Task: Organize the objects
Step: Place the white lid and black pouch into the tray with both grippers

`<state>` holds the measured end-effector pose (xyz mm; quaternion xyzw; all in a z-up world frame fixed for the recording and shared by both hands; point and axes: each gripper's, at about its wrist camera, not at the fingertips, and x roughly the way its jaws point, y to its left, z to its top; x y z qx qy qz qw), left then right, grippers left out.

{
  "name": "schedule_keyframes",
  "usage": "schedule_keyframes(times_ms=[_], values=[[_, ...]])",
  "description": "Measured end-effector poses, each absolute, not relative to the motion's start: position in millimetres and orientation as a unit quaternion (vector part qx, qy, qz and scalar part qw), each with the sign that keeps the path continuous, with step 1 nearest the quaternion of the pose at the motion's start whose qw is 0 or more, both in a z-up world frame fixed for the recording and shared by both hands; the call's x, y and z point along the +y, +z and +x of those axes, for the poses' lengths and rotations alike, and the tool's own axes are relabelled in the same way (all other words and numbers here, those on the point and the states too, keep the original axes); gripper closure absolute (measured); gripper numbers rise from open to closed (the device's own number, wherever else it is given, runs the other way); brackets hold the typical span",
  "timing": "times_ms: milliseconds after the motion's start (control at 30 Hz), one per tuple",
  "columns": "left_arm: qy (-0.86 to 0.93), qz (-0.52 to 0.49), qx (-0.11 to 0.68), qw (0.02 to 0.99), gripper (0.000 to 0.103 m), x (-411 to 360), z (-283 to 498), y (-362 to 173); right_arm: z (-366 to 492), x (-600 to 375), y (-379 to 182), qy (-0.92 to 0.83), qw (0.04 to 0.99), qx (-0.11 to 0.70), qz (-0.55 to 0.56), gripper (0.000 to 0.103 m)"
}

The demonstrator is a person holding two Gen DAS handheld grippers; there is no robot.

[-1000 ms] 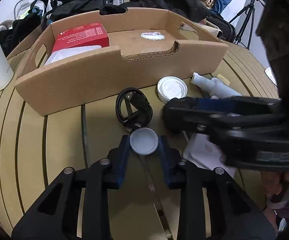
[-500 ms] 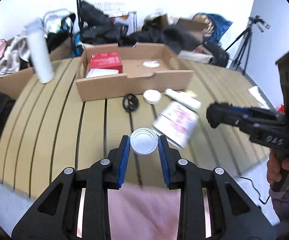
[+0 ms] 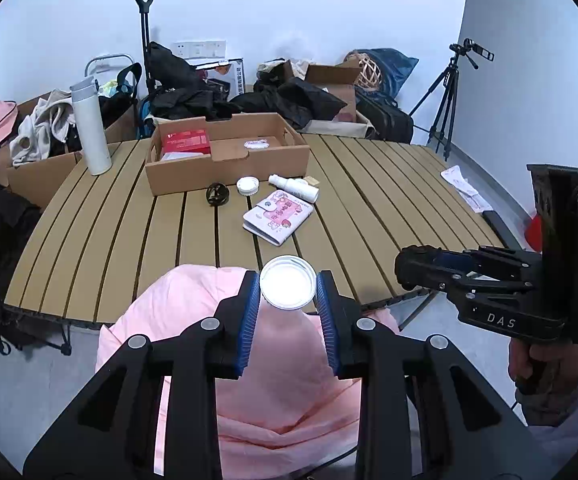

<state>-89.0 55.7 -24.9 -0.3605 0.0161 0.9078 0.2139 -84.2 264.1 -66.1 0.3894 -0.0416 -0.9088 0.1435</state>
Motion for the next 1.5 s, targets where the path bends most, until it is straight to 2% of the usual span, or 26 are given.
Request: schedule_keyframes(times_ms=[133, 267, 433, 567, 667, 767, 867, 967, 1100, 1133, 1167, 1200, 1233, 1333, 1367, 1433, 1500], values=[[0.908, -0.359, 0.0, 0.217, 0.078, 50, -104, -21, -93, 266, -68, -0.907, 0.143, -0.043, 0.394, 0.067], [0.902, -0.366, -0.011, 0.228, 0.078, 48, -157, -4, -128, 274, -50, -0.905, 0.161, -0.035, 0.391, 0.067], [0.897, -0.368, -0.02, 0.243, 0.078, 64, -281, 24, -217, 290, 2, -0.915, 0.182, -0.005, 0.36, 0.067], [0.891, -0.408, -0.029, 0.196, 0.078, 82, -413, 7, -343, 300, 15, -0.899, 0.189, -0.038, 0.392, 0.067], [0.873, -0.445, -0.045, 0.193, 0.078, 94, -489, -21, -429, 293, -4, -0.886, 0.172, -0.04, 0.43, 0.067], [0.853, -0.485, -0.059, 0.183, 0.078, 109, -555, -68, -516, 283, -53, -0.866, 0.131, -0.042, 0.481, 0.067], [0.841, -0.511, -0.058, 0.167, 0.078, 119, -592, -109, -565, 276, -99, -0.854, 0.094, -0.021, 0.511, 0.067], [0.846, -0.512, -0.038, 0.146, 0.077, 122, -609, -127, -589, 275, -124, -0.84, 0.103, -0.042, 0.531, 0.066], [0.853, -0.501, -0.052, 0.137, 0.066, 114, -617, -128, -609, 268, -138, -0.834, 0.131, -0.077, 0.53, 0.063], [0.853, -0.498, -0.059, 0.142, 0.064, 109, -617, -124, -612, 270, -137, -0.841, 0.138, -0.088, 0.516, 0.056], [0.855, -0.493, -0.066, 0.148, 0.057, 102, -616, -116, -613, 272, -137, -0.845, 0.142, -0.095, 0.507, 0.049], [0.858, -0.487, -0.066, 0.151, 0.051, 97, -615, -110, -612, 276, -134, -0.849, 0.138, -0.105, 0.499, 0.031], [0.862, -0.48, -0.064, 0.151, 0.039, 92, -614, -103, -612, 280, -132, -0.849, 0.133, -0.114, 0.499, 0.018], [0.878, -0.458, -0.032, 0.137, 0.028, 81, -601, -76, -602, 285, -111, -0.847, 0.146, -0.116, 0.498, 0.016], [0.878, -0.46, -0.015, 0.131, 0.016, 78, -594, -67, -595, 286, -100, -0.851, 0.143, -0.104, 0.495, 0.016], [0.877, -0.465, 0.019, 0.117, 0.004, 74, -581, -51, -581, 286, -78, -0.859, 0.143, -0.076, 0.487, 0.016], [0.884, -0.452, 0.055, 0.103, 0.004, 70, -558, -27, -562, 288, -50, -0.866, 0.136, -0.04, 0.48, 0.016]])
